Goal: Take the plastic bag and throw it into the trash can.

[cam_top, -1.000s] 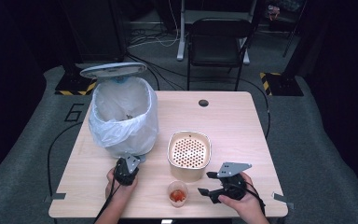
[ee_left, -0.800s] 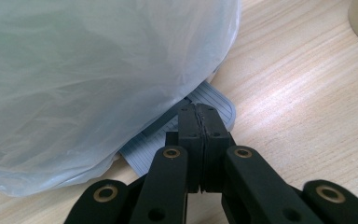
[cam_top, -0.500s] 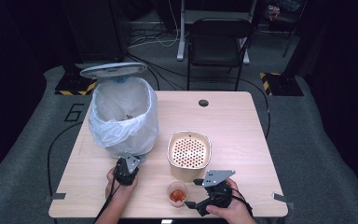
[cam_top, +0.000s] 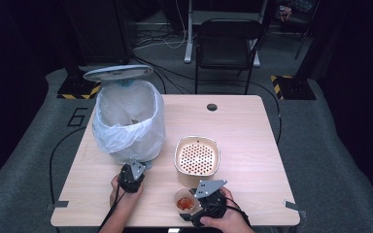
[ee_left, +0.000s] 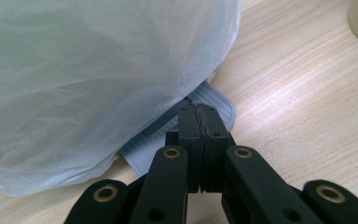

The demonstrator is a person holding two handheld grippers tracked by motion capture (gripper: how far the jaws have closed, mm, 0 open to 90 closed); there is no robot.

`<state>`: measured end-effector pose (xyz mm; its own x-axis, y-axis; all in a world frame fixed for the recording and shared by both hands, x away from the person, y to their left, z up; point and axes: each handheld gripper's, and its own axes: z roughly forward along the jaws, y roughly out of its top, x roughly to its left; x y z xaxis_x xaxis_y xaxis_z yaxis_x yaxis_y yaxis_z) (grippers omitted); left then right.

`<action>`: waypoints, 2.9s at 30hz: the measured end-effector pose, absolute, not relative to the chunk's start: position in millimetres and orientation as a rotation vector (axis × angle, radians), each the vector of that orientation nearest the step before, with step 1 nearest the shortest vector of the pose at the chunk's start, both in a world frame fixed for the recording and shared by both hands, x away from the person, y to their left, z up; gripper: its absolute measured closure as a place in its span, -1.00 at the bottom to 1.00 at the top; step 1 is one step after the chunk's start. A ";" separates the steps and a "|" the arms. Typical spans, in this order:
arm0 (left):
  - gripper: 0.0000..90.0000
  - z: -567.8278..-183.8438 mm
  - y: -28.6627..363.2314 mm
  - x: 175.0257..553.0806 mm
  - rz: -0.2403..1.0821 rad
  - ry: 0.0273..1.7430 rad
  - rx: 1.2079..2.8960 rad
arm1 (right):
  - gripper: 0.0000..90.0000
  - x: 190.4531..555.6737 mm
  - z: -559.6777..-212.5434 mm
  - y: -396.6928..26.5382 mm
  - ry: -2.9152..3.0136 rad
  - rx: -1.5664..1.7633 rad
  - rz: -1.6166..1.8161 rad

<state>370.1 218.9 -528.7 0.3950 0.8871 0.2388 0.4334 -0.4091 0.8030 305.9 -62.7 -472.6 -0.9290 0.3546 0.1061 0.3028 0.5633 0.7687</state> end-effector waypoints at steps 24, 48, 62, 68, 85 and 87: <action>0.98 -528.4 219.2 369.8 0.901 1.120 2.017 | -0.44 311.0 -486.6 -45.3 2.699 0.540 1.264; 0.98 -528.3 219.9 370.5 0.898 1.121 2.009 | -0.28 306.6 -477.5 -70.5 2.667 0.531 1.242; 0.98 -528.6 219.5 370.5 0.905 1.123 2.004 | -0.27 307.9 -468.0 -124.3 2.564 0.719 1.224; 0.98 -528.3 220.2 370.6 0.894 1.122 2.007 | -0.26 311.7 -462.5 -138.4 2.530 0.751 1.216; 0.98 -528.0 220.3 370.6 0.893 1.122 2.012 | -0.27 327.3 -453.3 -167.9 2.437 0.823 1.180; 0.98 -528.6 219.8 370.6 0.902 1.123 2.004 | -0.27 331.4 -450.1 -172.3 2.427 0.833 1.181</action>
<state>370.6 219.8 -528.6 0.3929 0.8863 0.2450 0.4303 -0.4127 0.8028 331.4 -172.3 -450.1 -0.7804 0.6247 -0.0276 0.3638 0.4896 0.7924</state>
